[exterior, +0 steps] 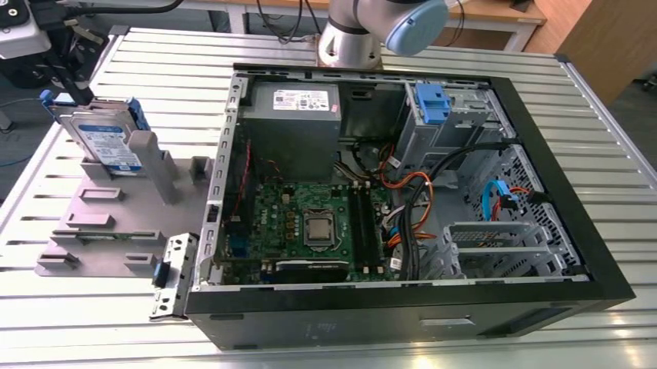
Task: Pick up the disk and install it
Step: 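Pick up the disk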
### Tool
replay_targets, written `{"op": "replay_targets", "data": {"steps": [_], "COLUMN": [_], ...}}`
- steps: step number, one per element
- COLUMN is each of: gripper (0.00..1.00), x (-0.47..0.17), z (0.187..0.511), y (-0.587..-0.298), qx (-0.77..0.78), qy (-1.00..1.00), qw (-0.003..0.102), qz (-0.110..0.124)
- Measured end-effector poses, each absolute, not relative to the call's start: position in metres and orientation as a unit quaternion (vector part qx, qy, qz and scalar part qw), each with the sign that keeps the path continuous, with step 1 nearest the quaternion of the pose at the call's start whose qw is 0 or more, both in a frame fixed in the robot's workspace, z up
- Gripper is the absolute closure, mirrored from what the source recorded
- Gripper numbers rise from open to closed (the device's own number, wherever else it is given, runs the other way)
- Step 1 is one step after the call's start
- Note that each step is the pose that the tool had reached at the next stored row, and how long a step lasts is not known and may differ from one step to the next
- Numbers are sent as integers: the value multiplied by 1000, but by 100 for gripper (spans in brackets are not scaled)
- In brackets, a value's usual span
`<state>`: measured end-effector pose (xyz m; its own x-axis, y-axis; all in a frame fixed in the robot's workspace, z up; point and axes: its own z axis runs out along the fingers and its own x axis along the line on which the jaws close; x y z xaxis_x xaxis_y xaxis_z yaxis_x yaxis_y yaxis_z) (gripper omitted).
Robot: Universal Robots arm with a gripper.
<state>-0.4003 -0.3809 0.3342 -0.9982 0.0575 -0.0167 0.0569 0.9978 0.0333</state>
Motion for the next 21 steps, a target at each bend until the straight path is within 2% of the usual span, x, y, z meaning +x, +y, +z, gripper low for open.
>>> {"op": "replay_targets", "data": {"steps": [8, 21], "gripper": [89, 89], "x": [-400, -400], "z": [334, 334], "y": [-381, -381], "qx": [-28, -37], "qy": [999, 999], "qw": [8, 8], "qz": [17, 17]}}
